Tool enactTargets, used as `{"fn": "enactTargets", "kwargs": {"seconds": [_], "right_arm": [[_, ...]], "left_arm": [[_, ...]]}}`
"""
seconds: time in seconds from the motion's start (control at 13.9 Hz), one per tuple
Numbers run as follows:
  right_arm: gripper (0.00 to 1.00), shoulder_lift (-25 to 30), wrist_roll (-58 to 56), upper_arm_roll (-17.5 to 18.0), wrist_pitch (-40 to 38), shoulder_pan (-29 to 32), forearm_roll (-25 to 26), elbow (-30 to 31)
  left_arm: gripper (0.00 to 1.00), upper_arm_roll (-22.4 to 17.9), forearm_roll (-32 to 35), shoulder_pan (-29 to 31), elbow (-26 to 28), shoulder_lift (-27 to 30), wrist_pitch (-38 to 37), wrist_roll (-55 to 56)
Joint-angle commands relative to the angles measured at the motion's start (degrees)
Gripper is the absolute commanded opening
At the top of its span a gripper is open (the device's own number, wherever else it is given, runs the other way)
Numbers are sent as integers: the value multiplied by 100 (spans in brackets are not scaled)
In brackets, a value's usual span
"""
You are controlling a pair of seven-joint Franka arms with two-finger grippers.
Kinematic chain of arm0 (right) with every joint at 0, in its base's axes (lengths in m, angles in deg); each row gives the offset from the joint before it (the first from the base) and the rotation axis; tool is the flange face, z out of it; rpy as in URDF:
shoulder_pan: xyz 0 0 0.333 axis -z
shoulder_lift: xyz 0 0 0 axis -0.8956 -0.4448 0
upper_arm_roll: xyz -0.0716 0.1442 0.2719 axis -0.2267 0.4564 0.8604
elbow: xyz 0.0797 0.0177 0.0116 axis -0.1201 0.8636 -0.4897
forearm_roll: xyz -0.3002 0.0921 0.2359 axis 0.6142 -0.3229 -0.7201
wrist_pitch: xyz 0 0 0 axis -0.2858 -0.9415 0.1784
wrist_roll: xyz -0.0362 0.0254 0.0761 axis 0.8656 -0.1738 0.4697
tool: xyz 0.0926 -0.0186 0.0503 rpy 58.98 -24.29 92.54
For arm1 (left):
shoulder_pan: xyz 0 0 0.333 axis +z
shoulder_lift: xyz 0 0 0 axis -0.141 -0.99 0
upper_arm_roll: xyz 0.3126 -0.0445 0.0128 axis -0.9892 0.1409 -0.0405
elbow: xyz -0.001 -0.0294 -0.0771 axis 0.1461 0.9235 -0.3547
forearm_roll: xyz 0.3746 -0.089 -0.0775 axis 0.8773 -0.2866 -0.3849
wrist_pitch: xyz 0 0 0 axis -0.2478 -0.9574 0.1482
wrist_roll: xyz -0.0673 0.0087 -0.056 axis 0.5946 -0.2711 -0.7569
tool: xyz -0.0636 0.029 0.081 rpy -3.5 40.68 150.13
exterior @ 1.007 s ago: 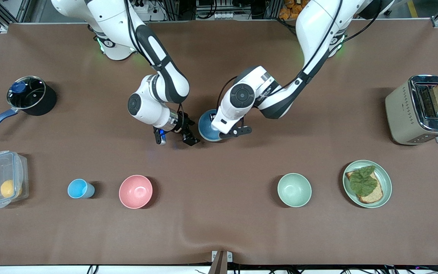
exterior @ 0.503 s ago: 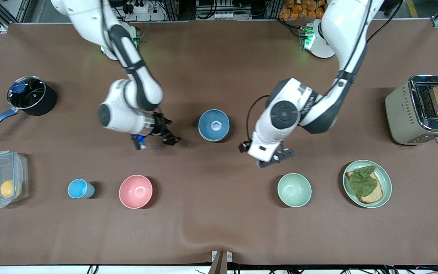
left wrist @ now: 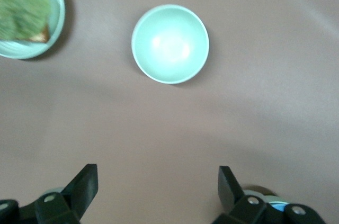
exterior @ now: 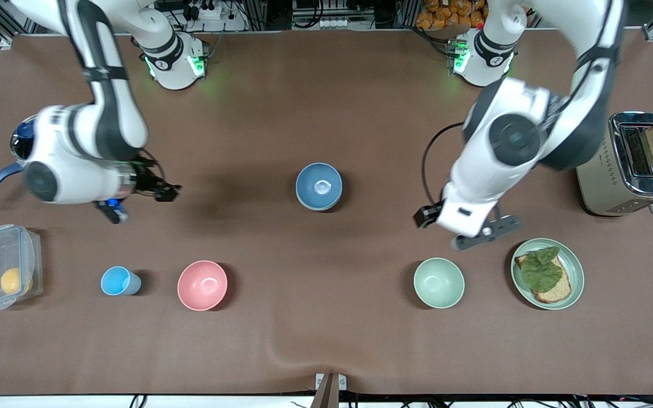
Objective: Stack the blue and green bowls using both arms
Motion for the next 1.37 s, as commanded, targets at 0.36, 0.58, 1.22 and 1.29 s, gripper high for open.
{"fn": "enactTargets", "kwargs": {"seconds": [0.36,0.58,1.22,1.29], "right_arm": [[100,-19,-1291,-95,-1567,582,475,-2096],[100,33,-1675,-113,-2193,582,1013,-2810],[100,1378,-2685,3533,-1730,4201,1540,-2926],[100,1361,-2888,3525,-1615,4194,1523,-2926]], "left_arm": [[100,-106,98,919,526,1426,-1359,-1759],[100,-106,98,1297,712,1824,-1525,-2427],[100,-62,37,1640,414,2009,-1878,-3290],[100,-62,28,1641,396,2018,-1878,-3456]]}}
